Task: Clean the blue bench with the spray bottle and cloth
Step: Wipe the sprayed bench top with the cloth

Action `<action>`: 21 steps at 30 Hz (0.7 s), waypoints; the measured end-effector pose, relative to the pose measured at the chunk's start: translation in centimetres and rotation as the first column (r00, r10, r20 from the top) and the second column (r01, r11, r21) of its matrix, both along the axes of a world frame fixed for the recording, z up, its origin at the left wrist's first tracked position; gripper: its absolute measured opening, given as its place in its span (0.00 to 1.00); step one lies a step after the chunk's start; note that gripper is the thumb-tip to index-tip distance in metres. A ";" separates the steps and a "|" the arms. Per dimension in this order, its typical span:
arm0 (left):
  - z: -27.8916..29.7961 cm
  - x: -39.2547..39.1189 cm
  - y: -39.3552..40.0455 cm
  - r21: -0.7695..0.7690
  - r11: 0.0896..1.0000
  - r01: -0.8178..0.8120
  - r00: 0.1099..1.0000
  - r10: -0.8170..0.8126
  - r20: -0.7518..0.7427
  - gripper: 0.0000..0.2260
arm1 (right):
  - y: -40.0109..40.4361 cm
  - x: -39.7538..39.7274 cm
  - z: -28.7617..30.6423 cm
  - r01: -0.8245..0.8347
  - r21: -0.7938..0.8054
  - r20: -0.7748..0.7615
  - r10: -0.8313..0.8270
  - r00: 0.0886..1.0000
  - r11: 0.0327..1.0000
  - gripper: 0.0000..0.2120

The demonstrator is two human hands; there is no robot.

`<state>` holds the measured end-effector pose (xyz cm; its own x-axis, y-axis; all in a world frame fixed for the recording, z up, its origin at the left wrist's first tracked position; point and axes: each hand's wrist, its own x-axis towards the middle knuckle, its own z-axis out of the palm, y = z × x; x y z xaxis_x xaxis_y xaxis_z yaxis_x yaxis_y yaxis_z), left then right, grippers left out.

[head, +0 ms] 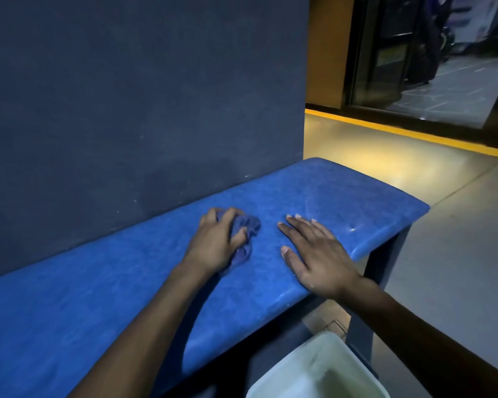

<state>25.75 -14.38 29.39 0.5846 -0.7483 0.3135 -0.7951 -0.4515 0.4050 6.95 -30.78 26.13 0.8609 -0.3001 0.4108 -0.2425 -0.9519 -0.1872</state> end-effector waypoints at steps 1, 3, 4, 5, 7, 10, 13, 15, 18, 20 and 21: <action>0.2 1.2 -1.3 -0.003 0.997 -0.076 0.997 0.076 -0.012 0.20 | 0.1 0.0 0.0 -0.001 0.004 0.000 0.001 1.000 1.000 0.31; 0.3 2.1 -4.4 -0.037 0.986 -0.161 0.986 0.159 -0.047 0.19 | 0.2 0.1 0.1 -0.002 0.012 0.001 0.002 1.000 1.000 0.31; 0.3 1.8 -5.9 -0.033 0.987 -0.160 0.986 0.158 -0.053 0.19 | 0.1 0.1 0.1 0.000 0.016 -0.002 0.000 1.000 1.000 0.31; 0.3 1.0 -7.1 -0.009 0.991 -0.134 0.990 0.133 -0.049 0.19 | 0.1 0.1 0.1 0.002 0.019 -0.007 -0.002 1.000 1.000 0.32; 0.3 -1.2 -7.6 0.027 0.998 -0.060 0.998 0.060 -0.023 0.21 | 0.1 0.0 0.2 0.001 0.021 -0.021 -0.001 1.000 1.000 0.32; 0.1 -3.3 -3.6 -0.004 1.000 0.018 1.000 -0.018 -0.023 0.22 | 0.2 -0.2 0.2 -0.002 0.028 -0.025 0.002 1.000 1.000 0.32; -0.8 -1.2 1.3 -0.043 0.999 0.006 1.000 -0.005 0.011 0.18 | 0.2 -0.1 0.3 -0.001 0.039 -0.027 0.002 1.000 0.999 0.32; -0.6 2.2 1.1 -0.019 0.996 -0.088 0.996 0.088 0.008 0.18 | 0.2 0.0 0.4 0.002 0.043 -0.030 0.000 1.000 0.999 0.32; 0.0 3.7 -2.6 -0.093 0.993 -0.074 0.995 0.068 -0.068 0.19 | 0.2 -0.1 0.3 0.008 0.035 -0.026 -0.007 1.000 0.999 0.32; 0.3 2.0 -5.1 -0.095 0.993 0.065 0.995 -0.072 -0.065 0.22 | 0.2 -0.1 0.3 0.012 0.028 -0.028 -0.011 1.000 1.000 0.31; 0.5 0.8 -5.5 -0.067 0.991 0.114 0.992 -0.117 -0.049 0.21 | 0.1 -0.1 0.4 0.009 0.023 -0.038 -0.008 0.999 1.000 0.32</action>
<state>26.58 -19.90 29.84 0.5122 -0.7912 0.3341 -0.8173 -0.3294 0.4728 6.85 -30.72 26.49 0.8730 -0.3166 0.3711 -0.2580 -0.9453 -0.1997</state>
